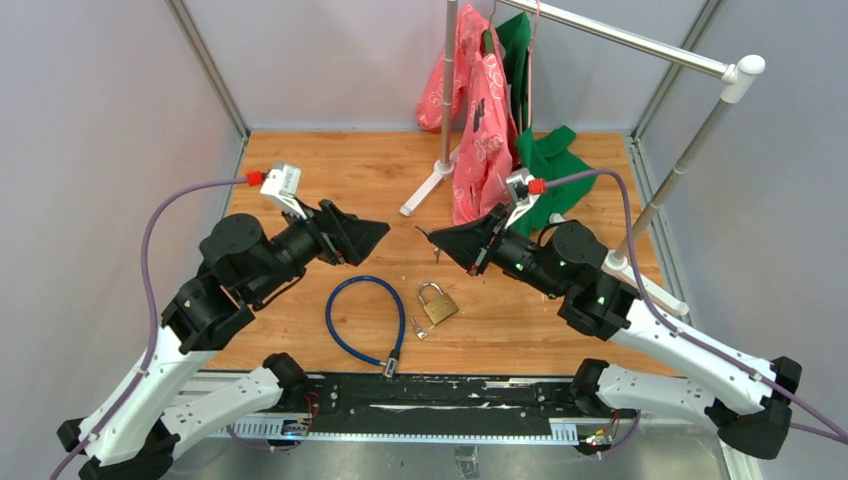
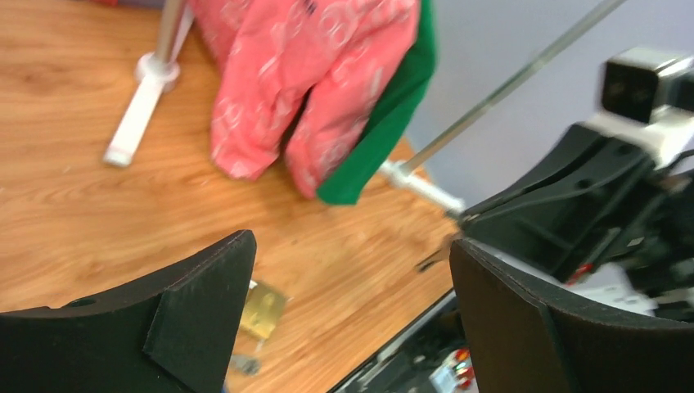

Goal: Unlock with the key

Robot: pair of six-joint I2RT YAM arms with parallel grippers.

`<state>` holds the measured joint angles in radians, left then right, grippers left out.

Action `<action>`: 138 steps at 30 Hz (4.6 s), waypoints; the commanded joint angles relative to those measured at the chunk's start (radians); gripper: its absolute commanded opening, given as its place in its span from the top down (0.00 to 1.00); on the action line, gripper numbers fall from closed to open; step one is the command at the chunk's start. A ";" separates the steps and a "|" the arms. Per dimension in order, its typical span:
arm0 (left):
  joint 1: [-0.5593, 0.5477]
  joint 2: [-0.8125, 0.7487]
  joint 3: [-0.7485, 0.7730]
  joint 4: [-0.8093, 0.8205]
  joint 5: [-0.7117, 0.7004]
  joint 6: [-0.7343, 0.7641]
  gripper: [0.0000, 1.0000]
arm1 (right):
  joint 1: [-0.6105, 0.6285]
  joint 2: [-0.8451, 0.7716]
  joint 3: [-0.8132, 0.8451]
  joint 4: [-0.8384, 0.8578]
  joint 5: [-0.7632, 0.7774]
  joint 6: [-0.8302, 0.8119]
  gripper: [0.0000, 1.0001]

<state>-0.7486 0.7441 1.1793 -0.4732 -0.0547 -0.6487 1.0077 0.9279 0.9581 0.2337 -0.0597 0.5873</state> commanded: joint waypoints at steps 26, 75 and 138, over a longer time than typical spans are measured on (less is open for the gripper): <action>-0.119 0.343 -0.238 -0.155 -0.180 0.601 0.09 | -0.234 -0.340 -0.290 -0.670 0.089 -0.072 1.00; -0.203 1.007 -0.020 -0.142 0.204 1.829 0.10 | -0.233 -0.561 -0.308 -0.823 0.135 -0.117 1.00; -0.214 0.933 -0.031 0.074 0.578 1.525 0.18 | -0.233 -0.575 -0.231 -0.932 0.192 -0.122 1.00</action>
<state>-1.0042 1.7126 1.1831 -0.4259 0.4294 0.7025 0.7849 0.3489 0.7078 -0.6724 0.1314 0.4706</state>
